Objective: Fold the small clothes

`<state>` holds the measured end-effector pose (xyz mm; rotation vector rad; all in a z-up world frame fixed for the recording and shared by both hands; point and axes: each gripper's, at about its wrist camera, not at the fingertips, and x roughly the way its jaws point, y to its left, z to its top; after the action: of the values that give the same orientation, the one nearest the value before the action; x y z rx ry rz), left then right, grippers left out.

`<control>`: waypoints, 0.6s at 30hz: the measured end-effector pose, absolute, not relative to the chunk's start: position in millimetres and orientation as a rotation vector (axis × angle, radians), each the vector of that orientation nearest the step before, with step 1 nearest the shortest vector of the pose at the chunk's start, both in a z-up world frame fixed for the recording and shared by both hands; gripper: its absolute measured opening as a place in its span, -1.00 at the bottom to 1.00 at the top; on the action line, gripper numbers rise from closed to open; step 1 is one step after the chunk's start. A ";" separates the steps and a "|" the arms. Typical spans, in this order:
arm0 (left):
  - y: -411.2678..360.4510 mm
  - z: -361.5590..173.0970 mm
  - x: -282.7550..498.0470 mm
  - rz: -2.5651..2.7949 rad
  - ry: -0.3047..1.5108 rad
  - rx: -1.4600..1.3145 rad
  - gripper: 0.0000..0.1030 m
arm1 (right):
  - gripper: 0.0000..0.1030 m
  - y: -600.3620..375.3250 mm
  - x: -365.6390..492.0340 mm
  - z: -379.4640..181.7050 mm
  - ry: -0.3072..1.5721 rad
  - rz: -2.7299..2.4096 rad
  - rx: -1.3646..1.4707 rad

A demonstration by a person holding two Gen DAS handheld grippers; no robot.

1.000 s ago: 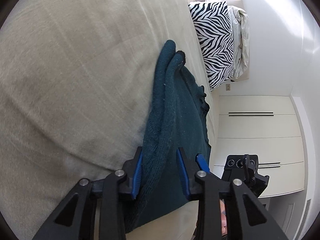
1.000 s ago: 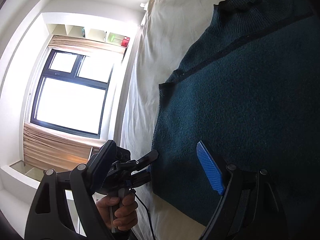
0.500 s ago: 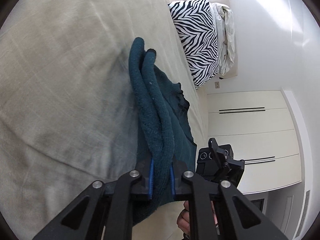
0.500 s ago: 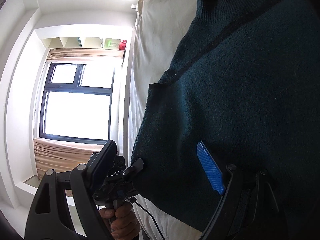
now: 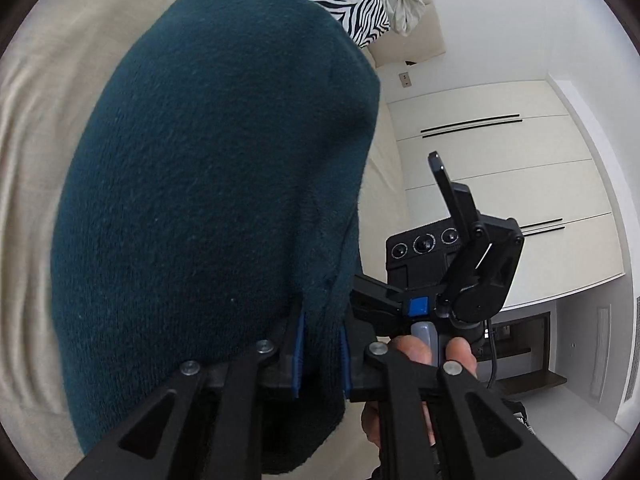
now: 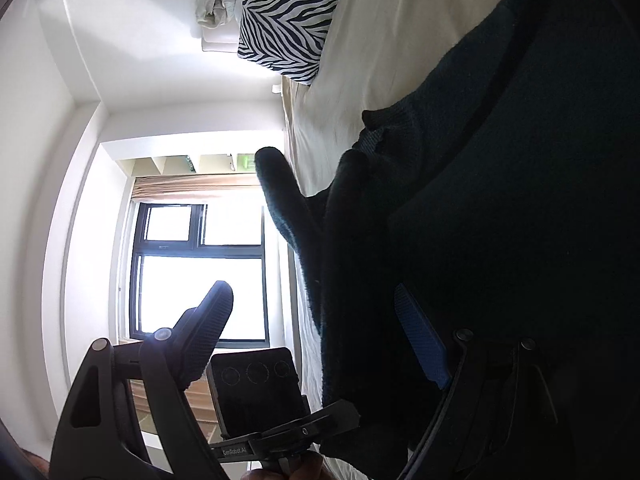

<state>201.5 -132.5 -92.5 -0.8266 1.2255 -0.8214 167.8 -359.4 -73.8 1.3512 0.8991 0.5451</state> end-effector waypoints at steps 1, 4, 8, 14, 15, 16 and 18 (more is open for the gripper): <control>-137.1 -99.2 200.5 -0.829 1.239 -0.826 -0.59 | 0.61 -364.9 165.2 -80.6 0.906 0.533 1.358; -138.8 -107.1 196.0 -0.874 1.241 -0.851 -0.25 | 0.60 -375.6 160.1 -92.3 0.919 0.520 1.367; -121.8 -88.4 183.7 -0.907 1.179 -0.837 0.08 | 0.60 -365.0 173.6 -90.6 0.940 0.514 1.313; -75.7 -62.6 171.1 -0.853 1.066 -0.781 0.16 | 0.22 -340.0 174.9 -82.5 1.021 0.474 1.130; -70.0 -65.9 170.6 -0.843 1.071 -0.779 0.16 | 0.08 -335.7 175.2 -80.2 1.044 0.458 1.093; -70.2 -64.4 175.1 -0.832 1.080 -0.786 0.16 | -0.27 -332.4 176.4 -80.1 1.070 0.438 1.056; -70.3 -66.8 181.6 -0.817 1.093 -0.791 0.16 | -0.57 -327.9 177.8 -80.1 1.111 0.391 0.985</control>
<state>181.6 -70.3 -66.8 -0.7909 1.0934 -0.8166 177.8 -327.9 -80.1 0.9854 1.1112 0.3909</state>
